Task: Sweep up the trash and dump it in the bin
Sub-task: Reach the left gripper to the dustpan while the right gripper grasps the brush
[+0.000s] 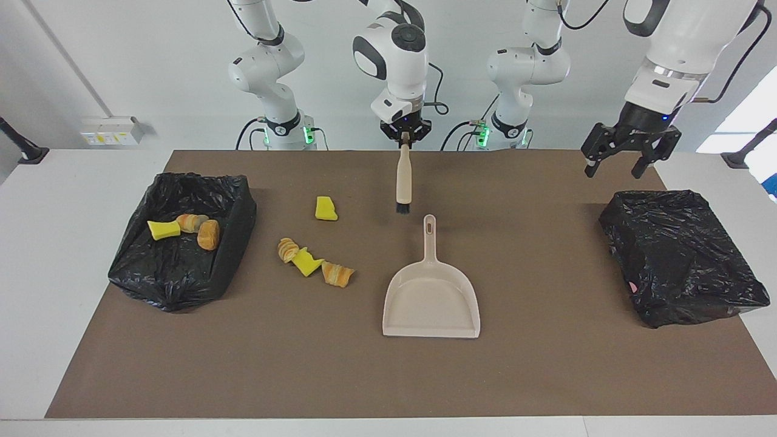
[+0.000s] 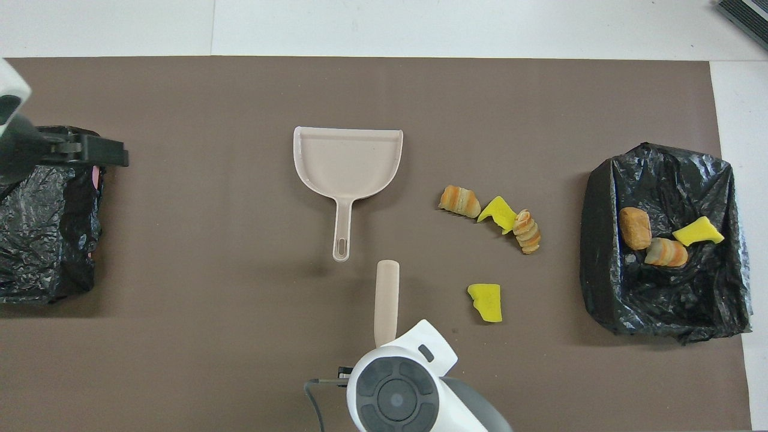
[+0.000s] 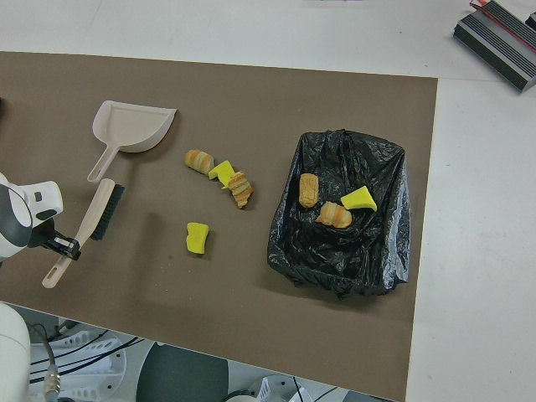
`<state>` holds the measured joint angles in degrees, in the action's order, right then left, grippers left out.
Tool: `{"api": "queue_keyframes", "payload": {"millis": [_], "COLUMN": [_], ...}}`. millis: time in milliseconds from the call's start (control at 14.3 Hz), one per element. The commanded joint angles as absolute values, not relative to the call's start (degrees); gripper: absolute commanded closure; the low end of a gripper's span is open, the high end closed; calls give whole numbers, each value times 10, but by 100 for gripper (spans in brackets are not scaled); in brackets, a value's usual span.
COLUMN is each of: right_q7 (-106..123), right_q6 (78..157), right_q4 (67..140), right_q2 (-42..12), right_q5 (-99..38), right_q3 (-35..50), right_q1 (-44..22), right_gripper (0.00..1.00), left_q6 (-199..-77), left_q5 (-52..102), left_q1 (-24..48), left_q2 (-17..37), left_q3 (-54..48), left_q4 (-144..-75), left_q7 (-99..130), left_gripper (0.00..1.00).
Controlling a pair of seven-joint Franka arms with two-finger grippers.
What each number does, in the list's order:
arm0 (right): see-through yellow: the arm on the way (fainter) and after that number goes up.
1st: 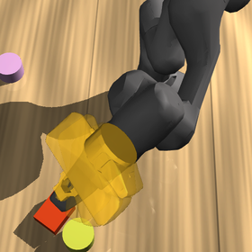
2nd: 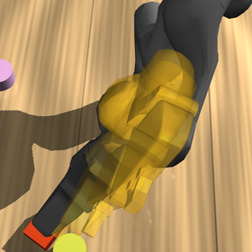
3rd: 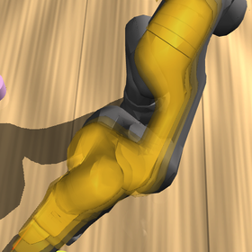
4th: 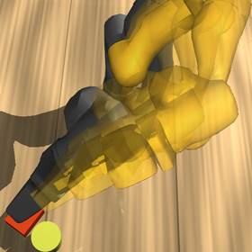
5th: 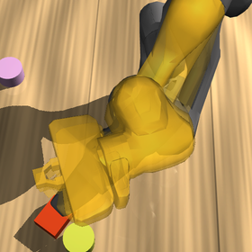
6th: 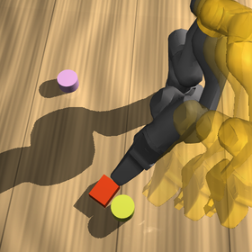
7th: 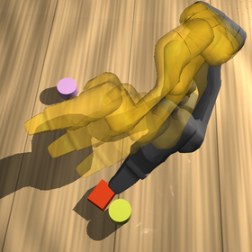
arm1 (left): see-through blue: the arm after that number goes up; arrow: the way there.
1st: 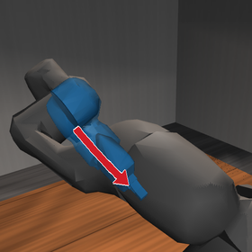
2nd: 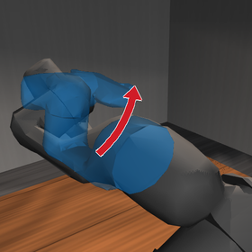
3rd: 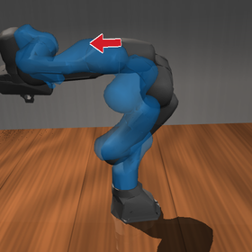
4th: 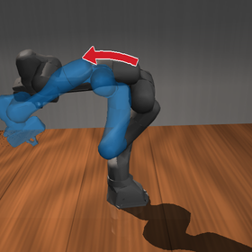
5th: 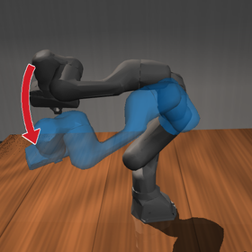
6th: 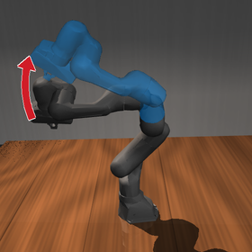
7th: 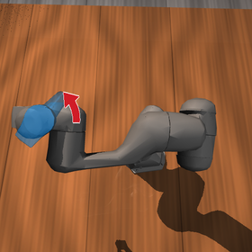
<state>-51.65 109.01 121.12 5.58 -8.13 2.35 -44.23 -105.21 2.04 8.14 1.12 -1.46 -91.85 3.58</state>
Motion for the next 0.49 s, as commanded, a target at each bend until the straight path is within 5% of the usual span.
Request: {"api": "queue_keyframes", "payload": {"millis": [0,420], "right_q7": [-541,-505], "right_q6": [1065,1071], "right_q4": [1204,1228], "right_q2": [56,51], "right_q5": [-43,25], "right_q3": [25,27], "right_q1": [-404,-302], "right_gripper": [100,100], "left_q6": [-1097,-1156], "left_q5": [26,26], "left_q1": [122,216], "left_q2": [47,122], "left_q3": [-6,-7], "left_q4": [-920,-945], "left_q7": [47,91], "left_gripper": [0,0]}}
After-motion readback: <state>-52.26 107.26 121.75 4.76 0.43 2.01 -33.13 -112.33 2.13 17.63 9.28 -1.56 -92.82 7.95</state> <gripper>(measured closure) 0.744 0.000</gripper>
